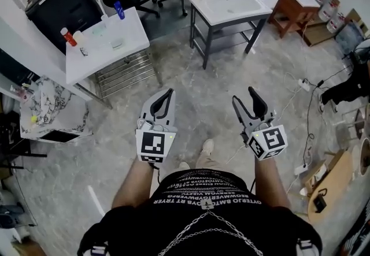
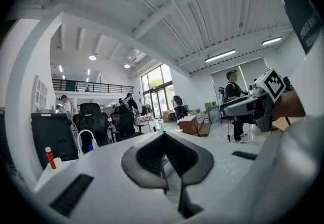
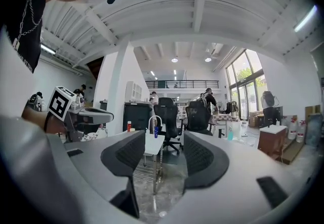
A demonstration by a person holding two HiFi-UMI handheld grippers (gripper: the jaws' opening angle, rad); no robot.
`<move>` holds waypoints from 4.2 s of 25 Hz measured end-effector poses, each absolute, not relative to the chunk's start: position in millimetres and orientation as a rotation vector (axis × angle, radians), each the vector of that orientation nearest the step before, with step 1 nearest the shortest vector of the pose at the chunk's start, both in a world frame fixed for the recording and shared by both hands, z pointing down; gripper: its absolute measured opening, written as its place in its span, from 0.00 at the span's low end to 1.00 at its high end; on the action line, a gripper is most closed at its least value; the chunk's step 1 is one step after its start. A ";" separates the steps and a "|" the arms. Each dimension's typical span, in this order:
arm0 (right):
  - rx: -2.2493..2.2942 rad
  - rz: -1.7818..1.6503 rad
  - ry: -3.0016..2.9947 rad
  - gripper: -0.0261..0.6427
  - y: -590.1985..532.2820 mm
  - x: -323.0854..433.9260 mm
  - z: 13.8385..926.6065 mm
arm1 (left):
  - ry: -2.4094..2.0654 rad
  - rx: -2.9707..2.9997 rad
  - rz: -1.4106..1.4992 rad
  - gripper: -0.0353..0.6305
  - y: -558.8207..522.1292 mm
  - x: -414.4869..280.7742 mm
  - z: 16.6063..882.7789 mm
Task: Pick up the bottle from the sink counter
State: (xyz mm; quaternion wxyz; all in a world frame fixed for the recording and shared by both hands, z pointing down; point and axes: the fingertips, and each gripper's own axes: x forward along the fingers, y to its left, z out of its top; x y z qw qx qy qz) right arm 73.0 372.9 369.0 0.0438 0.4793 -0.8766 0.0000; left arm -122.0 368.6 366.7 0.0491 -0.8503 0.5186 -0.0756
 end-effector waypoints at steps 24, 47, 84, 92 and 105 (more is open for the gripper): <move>1.412 0.012 -2.757 0.36 220.5 163.9 361.8 | 1.586 -2.511 -0.284 0.06 223.6 -30.6 352.2; 1.340 0.127 -2.829 0.35 126.8 183.3 378.5 | 1.655 -2.499 -0.320 0.06 135.3 -19.3 368.5; 1.437 0.065 -2.755 0.35 -67.5 71.1 361.3 | 1.518 -2.577 -0.258 0.06 -77.2 -125.3 363.4; 1.476 0.058 -2.722 0.35 -100.2 45.5 364.6 | 1.495 -2.596 -0.252 0.06 -112.3 -152.9 367.0; 1.552 0.076 -2.633 0.35 -113.4 52.2 383.4 | 1.475 -2.627 -0.243 0.06 -134.3 -156.6 382.2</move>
